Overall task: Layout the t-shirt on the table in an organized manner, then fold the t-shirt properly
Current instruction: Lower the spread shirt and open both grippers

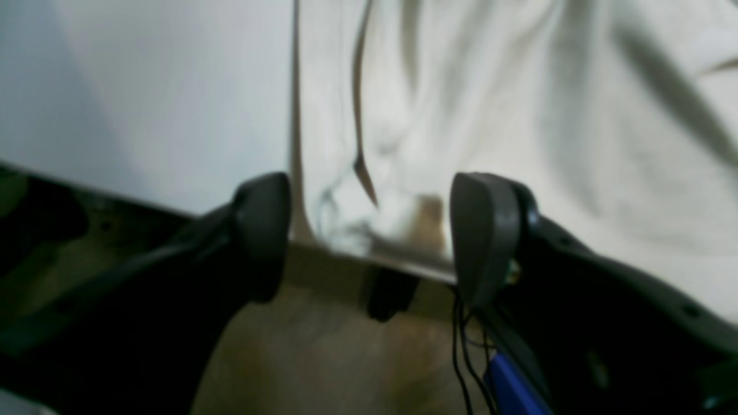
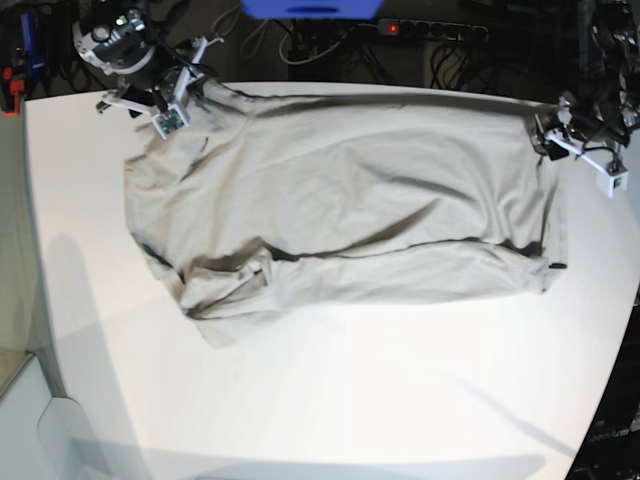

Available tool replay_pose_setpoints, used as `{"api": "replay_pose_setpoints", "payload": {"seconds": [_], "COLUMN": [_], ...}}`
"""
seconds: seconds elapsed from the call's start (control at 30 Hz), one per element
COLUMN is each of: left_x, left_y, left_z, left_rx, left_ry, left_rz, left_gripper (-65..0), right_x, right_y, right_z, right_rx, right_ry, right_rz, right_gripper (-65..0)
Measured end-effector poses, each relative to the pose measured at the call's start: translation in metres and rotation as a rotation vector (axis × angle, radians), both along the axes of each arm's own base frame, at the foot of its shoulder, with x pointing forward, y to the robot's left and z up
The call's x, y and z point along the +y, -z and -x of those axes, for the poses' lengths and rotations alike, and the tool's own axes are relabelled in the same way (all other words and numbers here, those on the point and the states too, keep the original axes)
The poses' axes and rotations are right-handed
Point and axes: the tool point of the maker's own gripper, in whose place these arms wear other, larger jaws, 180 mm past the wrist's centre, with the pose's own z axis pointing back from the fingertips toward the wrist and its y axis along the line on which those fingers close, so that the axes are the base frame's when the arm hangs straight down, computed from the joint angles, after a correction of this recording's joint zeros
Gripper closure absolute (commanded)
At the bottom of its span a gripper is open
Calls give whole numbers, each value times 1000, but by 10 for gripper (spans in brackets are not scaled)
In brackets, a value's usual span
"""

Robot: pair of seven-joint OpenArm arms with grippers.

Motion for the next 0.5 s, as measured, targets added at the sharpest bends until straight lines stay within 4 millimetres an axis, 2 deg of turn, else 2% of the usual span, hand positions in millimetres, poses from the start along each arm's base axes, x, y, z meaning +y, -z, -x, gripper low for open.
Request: {"api": "replay_pose_setpoints", "payload": {"seconds": [0.1, 0.2, 0.27, 0.33, 0.5], "left_x": [-2, 3, 9, 7, 12], "left_y": [-6, -27, -44, -57, -79], "left_z": [-6, -16, -27, -41, -75], "left_rx": [-23, -91, -149, -199, -300], "left_ry": [6, -1, -6, -2, -24], "left_rz": [1, -17, -45, -46, -46], "left_gripper": [-430, -430, -430, -431, -434], "right_x": [-11, -37, -53, -67, -88], "right_y": [-2, -6, -11, -21, -34], "right_z": [-1, -6, -15, -31, -48], "right_rx": [-8, -28, -47, -101, -153], "right_ry": [31, 87, 126, 167, 211], "right_rz": [8, 58, 89, 101, 139], "right_gripper": [-281, -295, -313, -336, -402]}}
